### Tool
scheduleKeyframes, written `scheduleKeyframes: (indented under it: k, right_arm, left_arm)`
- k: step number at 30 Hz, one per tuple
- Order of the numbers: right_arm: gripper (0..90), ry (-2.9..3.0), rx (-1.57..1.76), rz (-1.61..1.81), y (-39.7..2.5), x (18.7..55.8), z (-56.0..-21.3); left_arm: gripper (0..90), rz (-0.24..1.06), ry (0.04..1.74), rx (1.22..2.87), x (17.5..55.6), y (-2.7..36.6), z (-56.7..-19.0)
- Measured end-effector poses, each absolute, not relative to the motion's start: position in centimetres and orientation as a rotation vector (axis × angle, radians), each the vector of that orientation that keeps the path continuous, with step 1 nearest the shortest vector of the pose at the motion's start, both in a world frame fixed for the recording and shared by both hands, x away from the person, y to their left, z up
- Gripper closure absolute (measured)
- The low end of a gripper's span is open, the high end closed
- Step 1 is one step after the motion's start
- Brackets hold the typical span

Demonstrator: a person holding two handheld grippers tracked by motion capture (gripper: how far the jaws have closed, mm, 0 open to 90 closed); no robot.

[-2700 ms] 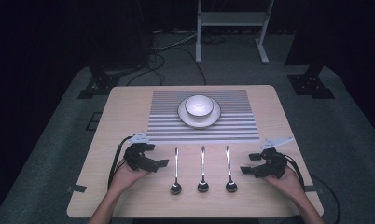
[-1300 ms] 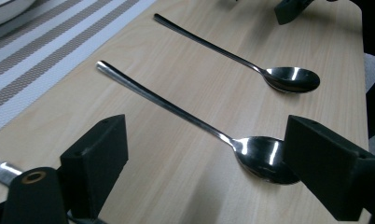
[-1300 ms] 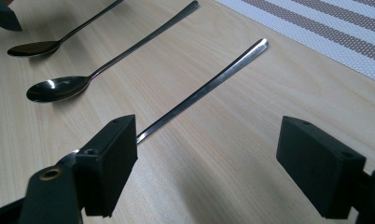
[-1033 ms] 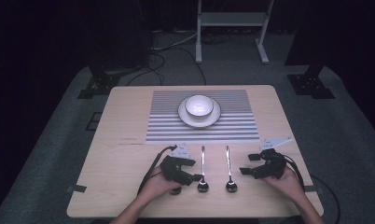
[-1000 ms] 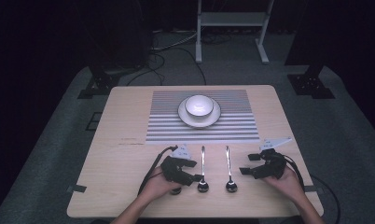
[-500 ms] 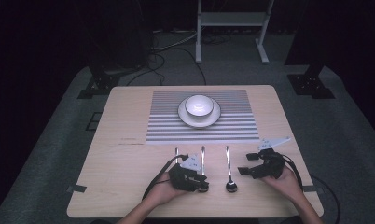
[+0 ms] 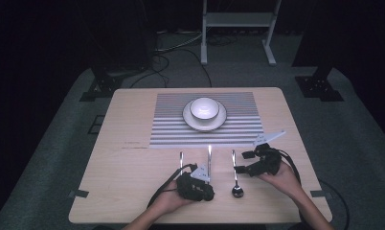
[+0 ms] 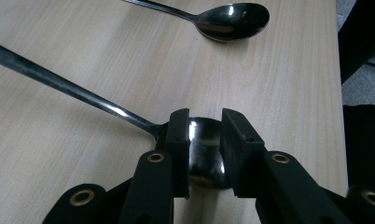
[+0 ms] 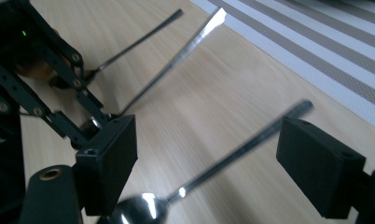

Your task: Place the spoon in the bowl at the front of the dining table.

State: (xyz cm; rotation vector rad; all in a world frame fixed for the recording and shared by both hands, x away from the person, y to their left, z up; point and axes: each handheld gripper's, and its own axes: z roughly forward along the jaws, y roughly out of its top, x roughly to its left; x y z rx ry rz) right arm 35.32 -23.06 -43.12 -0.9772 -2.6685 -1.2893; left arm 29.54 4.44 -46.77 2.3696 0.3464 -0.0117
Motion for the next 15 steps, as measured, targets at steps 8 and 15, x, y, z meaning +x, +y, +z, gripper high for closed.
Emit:
scheduleKeyframes:
  k: [8,15]
  right_arm:
    - [19.1,-2.693,-0.950,-1.148,-19.3,37.8,-42.6]
    - [20.8,-2.709,-0.927,-1.084,-17.4,39.4,-42.8]
  left_arm:
    - [72.8,0.005,0.339,2.368,29.3,4.4,-46.8]
    - [72.8,0.008,0.334,2.368,29.4,4.4,-46.8]
